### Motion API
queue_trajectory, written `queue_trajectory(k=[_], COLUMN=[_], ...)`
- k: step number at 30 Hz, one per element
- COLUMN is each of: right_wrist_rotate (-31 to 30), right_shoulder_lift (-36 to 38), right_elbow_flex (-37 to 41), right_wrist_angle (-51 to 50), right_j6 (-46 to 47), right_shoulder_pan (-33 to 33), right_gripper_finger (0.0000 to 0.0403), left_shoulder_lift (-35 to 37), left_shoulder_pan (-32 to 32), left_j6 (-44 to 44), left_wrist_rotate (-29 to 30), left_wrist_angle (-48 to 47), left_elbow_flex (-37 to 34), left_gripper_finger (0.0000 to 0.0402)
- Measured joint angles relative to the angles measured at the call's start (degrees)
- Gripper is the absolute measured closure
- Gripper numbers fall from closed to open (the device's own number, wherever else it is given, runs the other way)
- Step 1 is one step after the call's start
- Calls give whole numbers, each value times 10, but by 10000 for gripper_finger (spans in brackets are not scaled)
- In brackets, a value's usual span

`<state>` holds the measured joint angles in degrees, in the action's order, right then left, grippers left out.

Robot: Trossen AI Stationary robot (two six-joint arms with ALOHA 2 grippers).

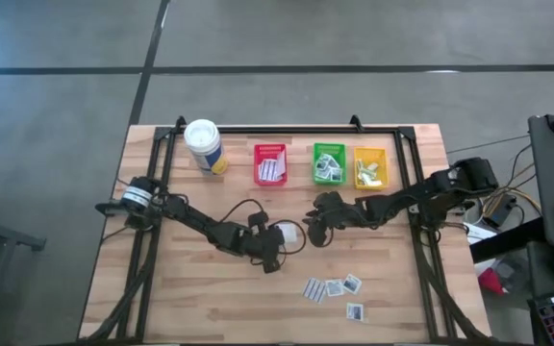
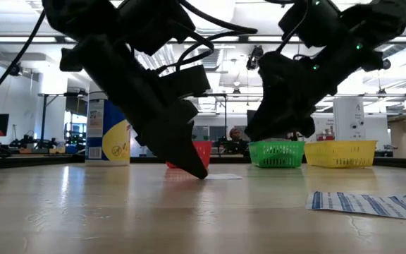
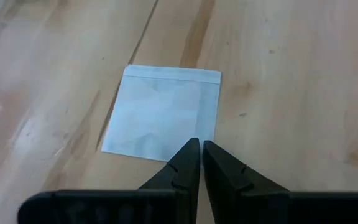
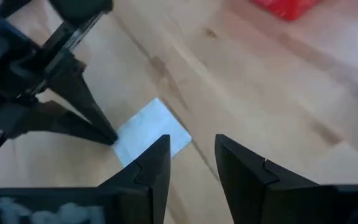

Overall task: Pick & Place First Aid Supplies
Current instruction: Put the blue bandage in the red bin

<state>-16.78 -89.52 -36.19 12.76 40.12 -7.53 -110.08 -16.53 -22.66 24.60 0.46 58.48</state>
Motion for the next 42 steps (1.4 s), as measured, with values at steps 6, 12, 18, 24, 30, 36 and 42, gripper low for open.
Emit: queue_trajectory(k=[6,12,18,24,30,36,42], right_wrist_rotate=[51,55,92,98,104,146,183], right_shoulder_lift=[-55,-110,-129,-130,-130,-133,-136], right_elbow_flex=[-17,-49,-58,-57,-57,-57,-57], right_wrist_angle=[42,43,40,18,12,12,14], right_j6=[0,0,10,29,41,63,78], right_shoulder_pan=[11,14,18,17,17,17,17], right_gripper_finger=[279,278,275,280,278,280,278], left_shoulder_lift=[1,1,1,-1,-2,-2,-2], left_shoulder_pan=[-1,-1,-1,-1,3,8,11], left_j6=[1,21,22,34,34,21,18], left_wrist_rotate=[-28,-62,-65,-70,-73,-74,-71], left_wrist_angle=[48,113,129,146,157,165,165], left_elbow_flex=[-22,-54,-63,-65,-66,-73,-73], left_gripper_finger=[362,362,362,362,362,362,362])
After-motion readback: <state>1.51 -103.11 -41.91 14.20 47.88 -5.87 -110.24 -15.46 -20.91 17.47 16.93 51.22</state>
